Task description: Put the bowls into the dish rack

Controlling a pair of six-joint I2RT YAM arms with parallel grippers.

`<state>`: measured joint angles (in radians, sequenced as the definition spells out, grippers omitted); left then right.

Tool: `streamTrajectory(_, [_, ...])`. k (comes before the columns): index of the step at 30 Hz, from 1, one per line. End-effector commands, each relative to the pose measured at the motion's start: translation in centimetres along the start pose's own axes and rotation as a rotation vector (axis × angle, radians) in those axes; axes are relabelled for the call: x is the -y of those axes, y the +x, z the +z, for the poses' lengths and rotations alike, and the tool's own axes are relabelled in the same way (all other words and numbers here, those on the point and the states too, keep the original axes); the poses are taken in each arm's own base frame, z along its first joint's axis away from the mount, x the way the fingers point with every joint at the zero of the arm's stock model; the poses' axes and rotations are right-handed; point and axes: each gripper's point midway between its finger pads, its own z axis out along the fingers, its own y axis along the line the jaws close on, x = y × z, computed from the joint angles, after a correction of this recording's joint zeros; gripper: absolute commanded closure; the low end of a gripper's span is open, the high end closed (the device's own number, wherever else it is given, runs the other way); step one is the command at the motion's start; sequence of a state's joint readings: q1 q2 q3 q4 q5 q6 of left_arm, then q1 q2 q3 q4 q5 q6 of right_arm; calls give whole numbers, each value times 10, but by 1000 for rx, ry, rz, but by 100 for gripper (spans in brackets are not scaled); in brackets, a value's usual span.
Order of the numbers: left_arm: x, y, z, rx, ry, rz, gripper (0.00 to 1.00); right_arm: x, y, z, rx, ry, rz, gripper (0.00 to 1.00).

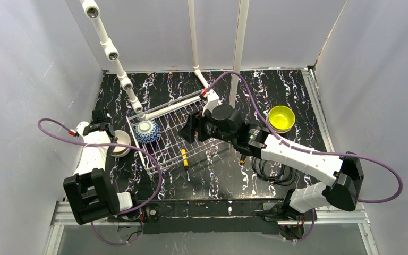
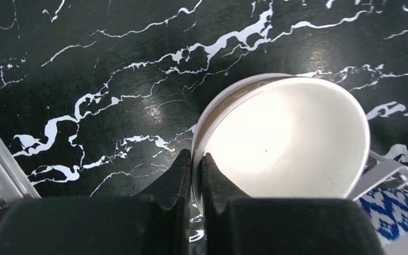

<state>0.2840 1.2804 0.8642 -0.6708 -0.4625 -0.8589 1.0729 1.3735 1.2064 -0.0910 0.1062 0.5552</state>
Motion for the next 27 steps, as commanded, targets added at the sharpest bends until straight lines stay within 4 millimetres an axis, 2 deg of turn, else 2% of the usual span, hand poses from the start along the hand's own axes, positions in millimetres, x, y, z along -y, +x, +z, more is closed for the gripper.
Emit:
streamTrajectory(1, [-12, -15, -16, 58, -20, -2, 100, -7, -24, -7, 62, -3, 25, 27])
streamTrajectory(11, [-7, -58, -73, 178, 118, 7, 100, -9, -32, -14, 89, -1, 16, 27])
streamTrajectory(14, [4, -65, -92, 181, 210, 65, 100, -8, -32, -14, 88, -2, -4, 26])
streamTrajectory(22, [34, -67, -155, 99, 475, 217, 100, -5, -40, -18, 117, 4, -117, 24])
streamTrajectory(27, [65, -53, -194, -36, 690, 289, 100, -42, -40, -25, 105, -223, -304, 24])
